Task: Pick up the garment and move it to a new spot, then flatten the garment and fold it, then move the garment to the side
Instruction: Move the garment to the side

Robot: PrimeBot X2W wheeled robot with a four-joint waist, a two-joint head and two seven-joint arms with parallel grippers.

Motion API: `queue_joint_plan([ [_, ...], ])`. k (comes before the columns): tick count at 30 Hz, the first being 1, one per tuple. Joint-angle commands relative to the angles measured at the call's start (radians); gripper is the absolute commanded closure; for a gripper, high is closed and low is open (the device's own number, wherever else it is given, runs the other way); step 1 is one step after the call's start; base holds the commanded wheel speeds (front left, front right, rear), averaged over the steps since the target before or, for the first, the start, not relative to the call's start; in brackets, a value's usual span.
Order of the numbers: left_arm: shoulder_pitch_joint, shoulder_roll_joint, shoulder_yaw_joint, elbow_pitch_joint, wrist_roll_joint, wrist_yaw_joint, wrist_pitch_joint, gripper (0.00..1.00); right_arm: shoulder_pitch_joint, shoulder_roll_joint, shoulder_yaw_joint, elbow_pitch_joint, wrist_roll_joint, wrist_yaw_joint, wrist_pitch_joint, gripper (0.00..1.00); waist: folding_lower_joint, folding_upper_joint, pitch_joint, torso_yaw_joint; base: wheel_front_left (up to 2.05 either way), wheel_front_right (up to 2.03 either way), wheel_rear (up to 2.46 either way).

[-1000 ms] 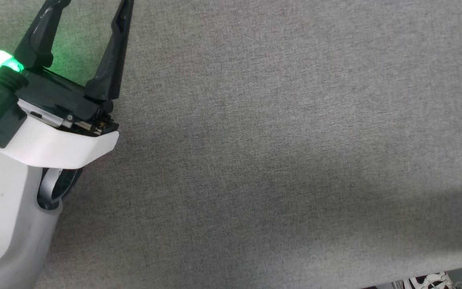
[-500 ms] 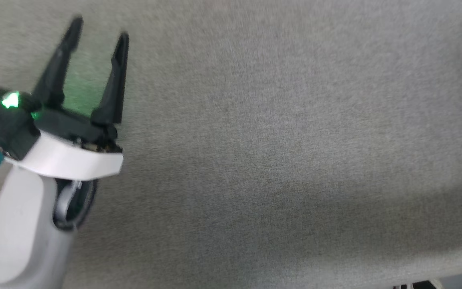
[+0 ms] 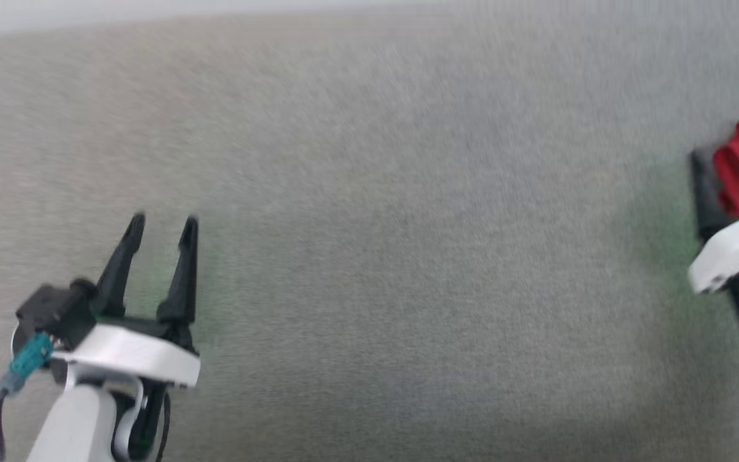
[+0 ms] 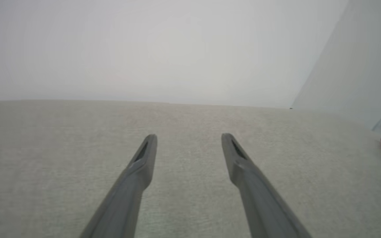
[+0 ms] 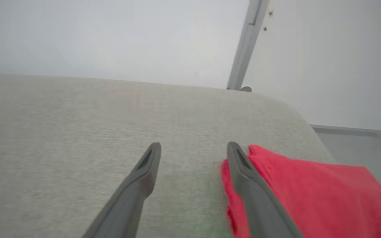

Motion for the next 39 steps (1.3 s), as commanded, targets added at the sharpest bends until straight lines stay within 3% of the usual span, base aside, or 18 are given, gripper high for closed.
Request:
queue_joint_plan([
  [1,0.03,-0.003,0.011,0.013,-0.009,0.001,-0.002,0.0,0.03,0.016,0.021,-0.007,0.015,-0.002,-0.026,0.0,0.0,-0.0001,-0.084,0.054,0.0,0.0,0.0],
  [7,0.12,-0.019,0.048,0.031,-0.015,0.001,-0.002,0.0,0.108,0.058,0.121,-0.023,0.066,-0.002,-0.07,0.0,0.0,-0.0001,-0.154,0.055,0.0,0.0,0.0],
  [14,0.217,-0.03,0.093,0.003,-0.016,0.001,-0.002,0.0,0.184,0.073,0.143,-0.087,0.111,-0.002,-0.109,0.0,0.0,-0.0001,-0.208,0.046,0.0,0.0,0.0],
  [22,0.295,-0.055,0.103,-0.05,0.009,0.001,-0.002,0.0,0.327,0.079,0.076,-0.212,0.109,-0.002,-0.102,0.0,0.0,-0.0001,-0.241,0.053,0.0,0.0,0.0],
  [39,0.404,-0.094,0.15,-0.148,0.034,0.001,-0.002,0.0,0.55,0.167,-0.074,-0.496,0.071,-0.002,0.003,0.0,0.0,-0.0001,-0.263,0.064,0.0,0.0,0.0],
])
